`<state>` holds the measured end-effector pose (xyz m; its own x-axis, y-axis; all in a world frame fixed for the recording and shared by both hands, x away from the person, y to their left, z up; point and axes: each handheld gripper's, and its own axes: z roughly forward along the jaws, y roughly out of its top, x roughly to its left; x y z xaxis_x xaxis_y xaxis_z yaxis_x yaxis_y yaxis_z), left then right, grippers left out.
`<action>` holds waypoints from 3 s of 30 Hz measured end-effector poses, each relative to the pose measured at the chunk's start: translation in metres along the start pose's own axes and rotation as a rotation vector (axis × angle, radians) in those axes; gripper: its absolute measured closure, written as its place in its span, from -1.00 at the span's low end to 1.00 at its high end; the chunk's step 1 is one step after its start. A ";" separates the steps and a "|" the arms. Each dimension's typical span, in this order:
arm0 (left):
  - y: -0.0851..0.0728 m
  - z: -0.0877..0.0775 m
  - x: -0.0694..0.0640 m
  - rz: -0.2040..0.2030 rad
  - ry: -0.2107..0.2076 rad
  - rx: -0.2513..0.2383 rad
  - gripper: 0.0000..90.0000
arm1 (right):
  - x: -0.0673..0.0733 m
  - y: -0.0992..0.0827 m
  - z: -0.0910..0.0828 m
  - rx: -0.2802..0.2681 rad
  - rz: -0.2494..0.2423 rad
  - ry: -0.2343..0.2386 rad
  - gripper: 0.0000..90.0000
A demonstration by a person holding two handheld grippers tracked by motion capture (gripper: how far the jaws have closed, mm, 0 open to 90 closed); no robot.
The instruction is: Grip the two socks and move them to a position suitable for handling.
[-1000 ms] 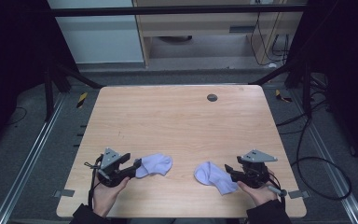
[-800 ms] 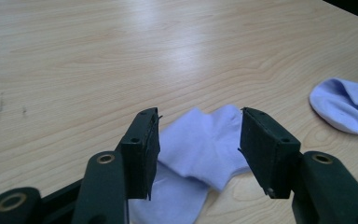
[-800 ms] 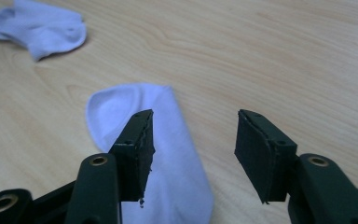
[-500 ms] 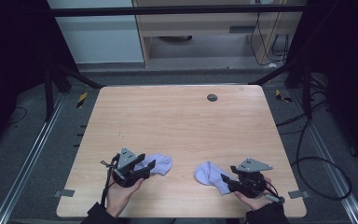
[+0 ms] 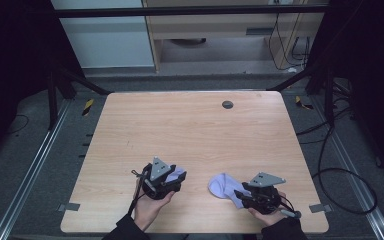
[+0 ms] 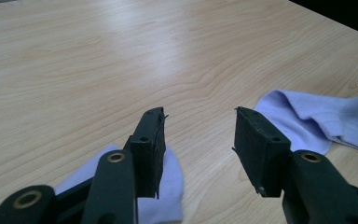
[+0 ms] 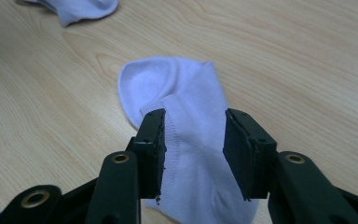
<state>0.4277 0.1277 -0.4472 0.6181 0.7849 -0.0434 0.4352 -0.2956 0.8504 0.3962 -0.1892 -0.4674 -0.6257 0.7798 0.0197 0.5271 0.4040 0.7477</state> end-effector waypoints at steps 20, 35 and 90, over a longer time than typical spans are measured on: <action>-0.003 0.049 -0.043 0.055 -0.064 0.076 0.35 | 0.005 -0.008 0.009 0.072 -0.023 0.050 0.45; -0.008 0.072 -0.057 0.064 -0.081 0.126 0.40 | 0.009 -0.012 0.017 0.126 -0.042 0.067 0.46; -0.012 0.089 -0.064 0.093 -0.102 0.196 0.93 | -0.031 0.003 0.007 -0.069 0.172 -0.141 0.83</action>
<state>0.4411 0.0324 -0.5018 0.7202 0.6931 -0.0311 0.4861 -0.4721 0.7354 0.4214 -0.2082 -0.4704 -0.4407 0.8956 0.0613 0.5754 0.2294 0.7850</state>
